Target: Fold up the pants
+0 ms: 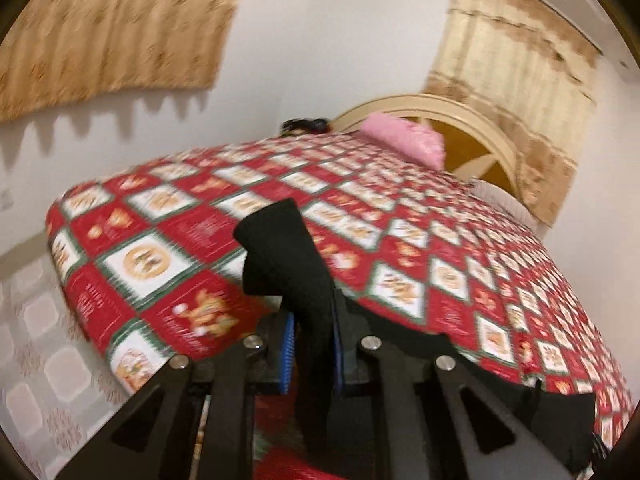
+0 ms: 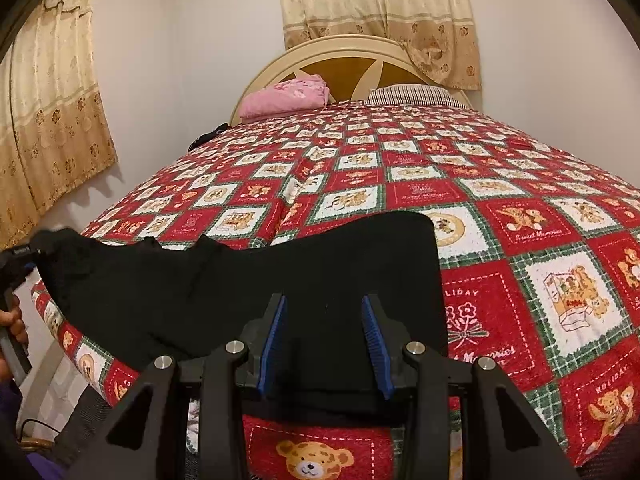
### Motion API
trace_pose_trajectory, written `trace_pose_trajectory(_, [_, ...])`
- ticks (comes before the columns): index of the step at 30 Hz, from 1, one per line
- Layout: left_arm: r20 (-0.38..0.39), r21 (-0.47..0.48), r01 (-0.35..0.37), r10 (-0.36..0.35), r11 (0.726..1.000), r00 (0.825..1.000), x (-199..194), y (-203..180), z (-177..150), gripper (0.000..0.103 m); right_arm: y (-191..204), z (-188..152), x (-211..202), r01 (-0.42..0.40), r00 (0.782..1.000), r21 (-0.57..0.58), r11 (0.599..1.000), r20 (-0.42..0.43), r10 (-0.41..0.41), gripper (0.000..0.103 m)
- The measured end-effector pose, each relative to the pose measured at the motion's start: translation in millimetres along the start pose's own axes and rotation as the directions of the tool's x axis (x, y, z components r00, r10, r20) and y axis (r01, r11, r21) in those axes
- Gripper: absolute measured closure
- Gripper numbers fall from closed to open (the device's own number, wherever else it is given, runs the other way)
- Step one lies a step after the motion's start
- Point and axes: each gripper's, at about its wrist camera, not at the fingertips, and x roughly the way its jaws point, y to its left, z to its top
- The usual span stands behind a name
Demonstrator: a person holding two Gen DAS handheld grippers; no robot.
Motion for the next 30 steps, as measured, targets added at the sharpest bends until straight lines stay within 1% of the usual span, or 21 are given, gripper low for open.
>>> trace_pose_trajectory(4, [0.02,0.105,0.09,-0.092,0.99,0.996,-9.2,-39.0,-3.1,0.087,-4.9,-1.5,4.0,-0.011,1.0,0.023,1.0,-0.015,0.011,0.062])
trace_pose_trajectory(8, [0.029,0.212,0.174,-0.184,0.962,0.982,-20.6,-75.7,-14.9,0.088,-7.3,-1.9,5.1,-0.02,1.0,0.033,0.999,-0.019,0.02,0.062])
trace_pose_trajectory(10, [0.032,0.279,0.214,-0.232,0.936,0.972,-27.5,-95.5,-24.7,0.088,-7.1,-2.2,5.0,-0.02,1.0,0.032,0.999,-0.02,0.021,0.062])
trace_pose_trajectory(11, [0.025,0.317,0.241,-0.262,0.917,0.965,-30.4,-107.2,-31.4,0.088,-7.3,-2.1,4.9,-0.021,1.0,0.032,0.999,-0.021,0.021,0.062])
trace_pose_trajectory(12, [0.017,0.336,0.26,-0.282,0.905,0.959,-32.7,-113.5,-35.7,0.088,-7.2,-2.1,4.9,-0.021,1.0,0.032,0.999,-0.021,0.022,0.062])
trace_pose_trajectory(14, [-0.017,0.377,0.31,-0.328,0.873,0.944,-34.6,-134.0,-48.4,0.088,-7.3,-2.2,5.4,-0.026,0.999,0.038,0.999,-0.023,0.027,0.062])
trace_pose_trajectory(16, [-0.058,0.407,0.352,-0.36,0.843,0.931,-32.8,-149.2,-60.3,0.088,-8.9,-2.8,5.7,-0.033,0.999,0.046,0.998,-0.026,0.034,0.062])
trace_pose_trajectory(17, [-0.076,0.431,0.369,-0.375,0.824,0.924,-31.9,-158.0,-68.3,0.089,-9.4,-3.0,5.9,-0.035,0.999,0.049,0.998,-0.026,0.036,0.062])
trace_pose_trajectory(18, [-0.087,0.449,0.378,-0.381,0.81,0.921,-31.4,-164.0,-73.2,0.089,-9.9,-3.0,5.9,-0.038,0.999,0.051,0.998,-0.026,0.039,0.062])
trace_pose_trajectory(19, [-0.105,0.475,0.391,-0.39,0.789,0.915,-30.5,-172.0,-80.8,0.089,-10.2,-2.7,6.5,-0.039,0.999,0.052,0.998,-0.026,0.041,0.062])
trace_pose_trajectory(20, [-0.115,0.491,0.399,-0.397,0.774,0.911,-31.0,-177.4,-86.8,0.089,-10.0,-2.5,6.4,-0.04,0.999,0.052,0.998,-0.026,0.042,0.062])
trace_pose_trajectory(22, [-0.128,0.534,0.404,-0.402,0.743,0.907,-32.0,-189.9,-99.2,0.089,-10.4,-2.5,5.9,-0.044,0.999,0.054,0.998,-0.025,0.045,0.062])
trace_pose_trajectory(24, [-0.139,0.562,0.411,-0.408,0.718,0.902,-32.4,-196.9,-107.4,0.089,-11.5,-1.3,6.5,-0.053,0.998,0.059,0.997,-0.024,0.054,0.062])
trace_pose_trajectory(25, [-0.142,0.572,0.411,-0.408,0.71,0.902,-33.7,-199.4,-110.8,0.089,-12.7,-1.4,6.6,-0.061,0.998,0.064,0.996,-0.024,0.062,0.062])
trace_pose_trajectory(26, [-0.144,0.588,0.409,-0.407,0.698,0.902,-34.0,-201.8,-115.0,0.089,-13.9,-1.3,6.9,-0.074,0.997,0.073,0.995,-0.024,0.076,0.062])
trace_pose_trajectory(29, [-0.144,0.628,0.399,-0.404,0.668,0.903,-35.3,-203.7,-125.9,0.089,-20.4,0.6,9.5,-0.161,0.986,0.131,0.978,-0.029,0.166,0.061])
trace_pose_trajectory(30, [-0.148,0.636,0.399,-0.403,0.661,0.903,-34.1,-205.5,-129.4,0.089,-22.4,1.9,11.0,-0.197,0.978,0.152,0.969,-0.032,0.204,0.055])
